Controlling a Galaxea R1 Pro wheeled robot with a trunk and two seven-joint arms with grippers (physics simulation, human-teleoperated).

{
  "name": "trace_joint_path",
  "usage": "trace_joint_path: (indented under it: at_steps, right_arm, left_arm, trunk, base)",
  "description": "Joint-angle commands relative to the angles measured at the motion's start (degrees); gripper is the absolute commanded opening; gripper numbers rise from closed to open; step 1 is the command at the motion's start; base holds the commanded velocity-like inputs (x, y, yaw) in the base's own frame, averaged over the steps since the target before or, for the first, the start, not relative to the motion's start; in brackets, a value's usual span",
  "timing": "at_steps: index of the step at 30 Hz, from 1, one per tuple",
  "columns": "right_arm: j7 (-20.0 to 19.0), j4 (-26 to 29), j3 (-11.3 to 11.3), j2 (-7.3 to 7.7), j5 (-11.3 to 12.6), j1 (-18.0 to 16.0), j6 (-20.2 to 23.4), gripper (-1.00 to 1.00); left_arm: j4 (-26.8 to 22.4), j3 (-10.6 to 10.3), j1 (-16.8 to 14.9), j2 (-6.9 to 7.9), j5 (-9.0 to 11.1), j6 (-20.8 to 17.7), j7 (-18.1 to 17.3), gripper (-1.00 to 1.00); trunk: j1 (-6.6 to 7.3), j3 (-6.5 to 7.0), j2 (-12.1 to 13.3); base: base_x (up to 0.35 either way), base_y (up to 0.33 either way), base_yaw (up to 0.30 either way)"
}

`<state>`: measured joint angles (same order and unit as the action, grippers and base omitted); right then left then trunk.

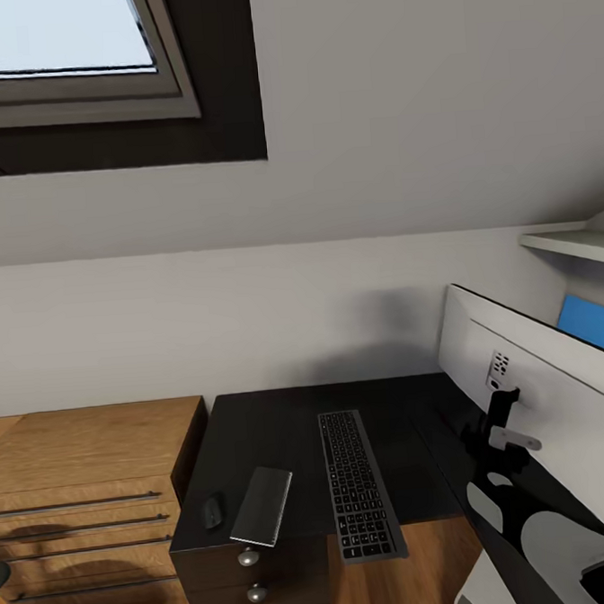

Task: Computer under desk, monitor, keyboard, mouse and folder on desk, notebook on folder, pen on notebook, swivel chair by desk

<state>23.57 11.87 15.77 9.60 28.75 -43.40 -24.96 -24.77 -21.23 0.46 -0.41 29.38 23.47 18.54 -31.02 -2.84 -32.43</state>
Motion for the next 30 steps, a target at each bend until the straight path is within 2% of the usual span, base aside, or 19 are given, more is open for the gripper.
trace_joint_path:
  at_steps: [1,7,11,12,18,30]
  right_arm:
    - [0.3,0.0,0.5,0.04,0.4,-0.1,-0.2,1.0]
    - [0.3,-0.1,0.5,0.06,0.4,0.0,-0.2,1.0]
    - [0.3,-0.2,0.5,0.07,0.4,0.0,-1.7,1.0]
    - [0.3,-0.2,0.5,0.1,0.3,0.0,-3.2,1.0]
    - [0.3,-0.4,0.5,0.24,-1.2,0.0,-4.0,1.0]
    - [0.3,-0.5,0.5,1.42,-1.5,0.0,-4.7,1.0]
  left_arm:
    - [-0.1,-0.5,0.0,0.05,0.4,0.2,0.5,1.0]
    - [-0.1,-0.5,0.0,0.05,0.4,0.2,0.4,1.0]
    - [-0.1,-0.5,0.0,0.05,0.4,0.2,0.4,1.0]
    - [-0.1,-0.5,0.0,0.05,0.4,0.2,0.4,1.0]
    - [-0.1,-0.5,0.0,0.05,0.4,0.2,0.4,1.0]
    - [-0.1,-0.5,0.0,0.03,0.4,0.2,0.4,1.0]
  trunk:
    - [-0.25,-0.28,-0.5]
    - [-1.57,-1.36,-2.9]
    - [-2.45,-2.08,-4.5]
    - [-2.67,-2.26,-4.9]
    - [-3.98,-3.34,-7.3]
    - [-6.62,-5.49,-12.1]
  base:
    - [0.0,0.0,0.0]
    - [0.0,0.0,0.0]
    - [0.0,0.0,0.0]
    - [0.0,0.0,0.0]
    - [0.0,0.0,0.0]
    - [0.0,0.0,0.0]
